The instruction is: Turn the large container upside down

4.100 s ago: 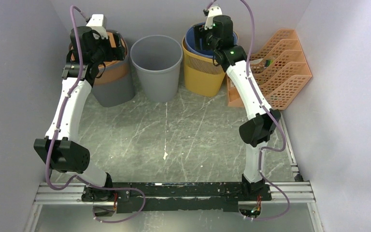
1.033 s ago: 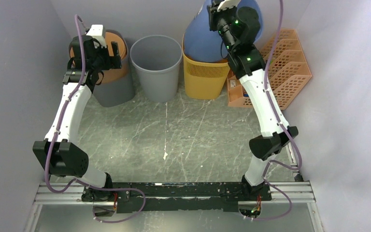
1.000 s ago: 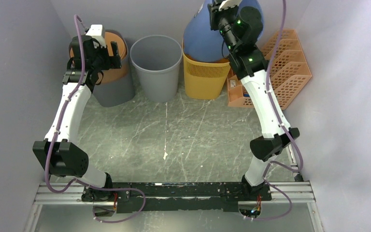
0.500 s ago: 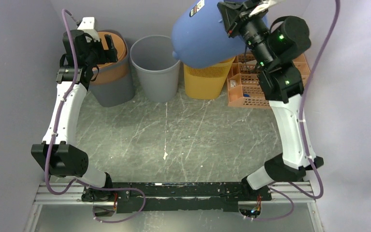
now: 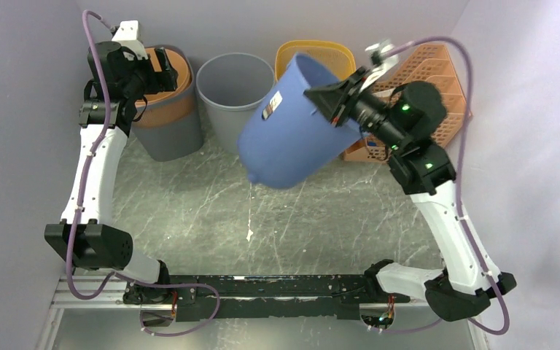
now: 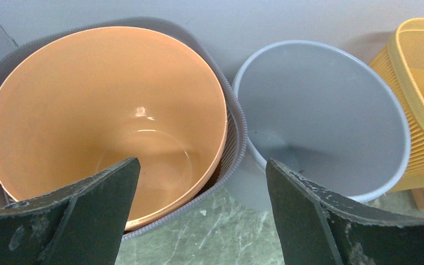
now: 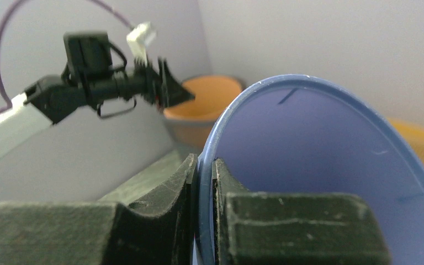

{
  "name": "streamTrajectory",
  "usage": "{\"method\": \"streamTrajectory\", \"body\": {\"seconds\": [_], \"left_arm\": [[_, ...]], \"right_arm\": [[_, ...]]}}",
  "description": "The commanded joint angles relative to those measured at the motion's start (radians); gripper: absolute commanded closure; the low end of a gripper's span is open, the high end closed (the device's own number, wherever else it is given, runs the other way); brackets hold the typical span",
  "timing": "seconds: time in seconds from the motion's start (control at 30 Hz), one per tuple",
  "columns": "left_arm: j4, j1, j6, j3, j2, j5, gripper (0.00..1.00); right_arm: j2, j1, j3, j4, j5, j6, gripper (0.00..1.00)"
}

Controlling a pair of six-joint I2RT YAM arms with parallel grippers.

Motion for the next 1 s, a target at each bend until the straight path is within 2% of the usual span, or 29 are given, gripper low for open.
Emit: {"method": "streamTrajectory", "body": {"seconds": [0.0,0.27,0.5,0.7,0.8,0.97], "left_arm": [[-0.012,0.006,-0.022,0.025,-0.033,0.041,0.05],[-0.017,0.005,-0.017,-0.008,-0.029,0.039,0.07],[-0.043,0.005,0.000,0.010,-0.020,0.025,0.07],[-0.052,0.005,0.003,0.007,-0.025,0.035,0.07],[-0.053,0.005,0.010,-0.006,-0.026,0.029,0.08],[-0.053,0.004,0.018,-0.021,-0.026,0.015,0.08]], "right_arm": [[-0.043,0.057,-0.192,0.130,-0.048,0.069,1.00],[-0.037,0.269,-0.450,0.278,0.011,0.110,1.00],[0.054,0.488,-0.480,0.452,0.114,0.167,1.00],[0.047,0.508,-0.671,0.724,0.195,0.338,1.00],[0.028,0.507,-0.778,0.786,0.267,0.373,1.00],[-0.003,0.470,-0.909,0.792,0.365,0.398,1.00]]}}
